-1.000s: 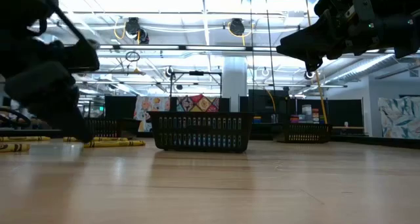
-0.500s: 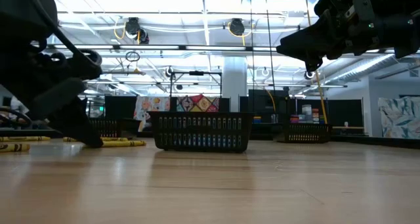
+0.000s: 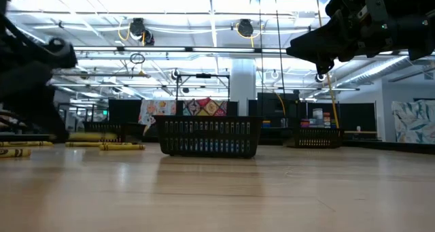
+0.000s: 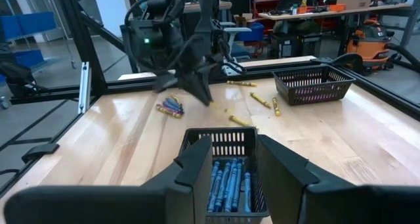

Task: Sort crayons
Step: Put the yellow crayon into the top right black bin

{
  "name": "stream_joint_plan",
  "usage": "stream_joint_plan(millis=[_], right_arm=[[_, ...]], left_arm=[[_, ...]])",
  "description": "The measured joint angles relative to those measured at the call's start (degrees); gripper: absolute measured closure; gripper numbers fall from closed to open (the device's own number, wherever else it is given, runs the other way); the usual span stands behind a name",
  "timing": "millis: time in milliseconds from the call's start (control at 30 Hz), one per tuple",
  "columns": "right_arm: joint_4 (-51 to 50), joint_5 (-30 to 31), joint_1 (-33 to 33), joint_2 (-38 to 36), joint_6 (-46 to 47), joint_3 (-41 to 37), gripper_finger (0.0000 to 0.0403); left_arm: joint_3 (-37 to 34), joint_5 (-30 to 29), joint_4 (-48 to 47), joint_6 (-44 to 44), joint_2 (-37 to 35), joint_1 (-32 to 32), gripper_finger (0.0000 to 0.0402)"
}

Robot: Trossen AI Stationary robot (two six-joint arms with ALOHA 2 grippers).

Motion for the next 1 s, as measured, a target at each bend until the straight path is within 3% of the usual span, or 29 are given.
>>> stream_joint_plan(millis=[133,233,333,467,533,633,700,867,1000], right_arm=[[0.0,0.0,0.0,0.0,0.6,0.0,0.0299],[-0.3,-0.1,-2.0,0.2,-0.9,0.7,0.0299],[-0.2,-1.2,-5.1,1.5,-3.3,3.4,0.0299],[-3.8,-8.7,-10.0,5.3,-5.7,9.1,0.0298],[-6.4,-8.9,-11.8,8.4,-6.3,12.4,0.0298],[-7.3,-8.8,-14.4,13.8,-7.2,16.0,0.0298],[-8.3,-8.8,-16.1,16.6,-8.6,17.9,0.0298],[-15.8,-11.7,-22.5,18.4,-9.1,21.0,0.0298],[-12.8,-21.2,-29.1,20.2,-6.1,21.2,0.0298]], left_arm=[[0.0,-15.1,0.0,1.8,-4.2,-2.3,0.0399],[0.0,-25.1,6.4,10.5,-6.7,-1.8,0.0399],[0.0,-30.1,15.6,22.6,-8.7,0.9,0.0400],[-0.2,-31.5,29.5,48.8,-10.1,10.6,0.0401],[-1.3,-25.6,38.2,60.8,-10.7,18.7,0.0401],[-4.4,-2.6,57.8,75.3,-10.4,32.4,0.0401],[-5.7,10.2,68.2,80.4,-9.1,39.3,0.0401],[-7.0,17.3,75.2,85.6,-8.7,50.7,0.0401],[-7.1,31.8,78.7,86.8,-7.6,59.5,0.0401]])
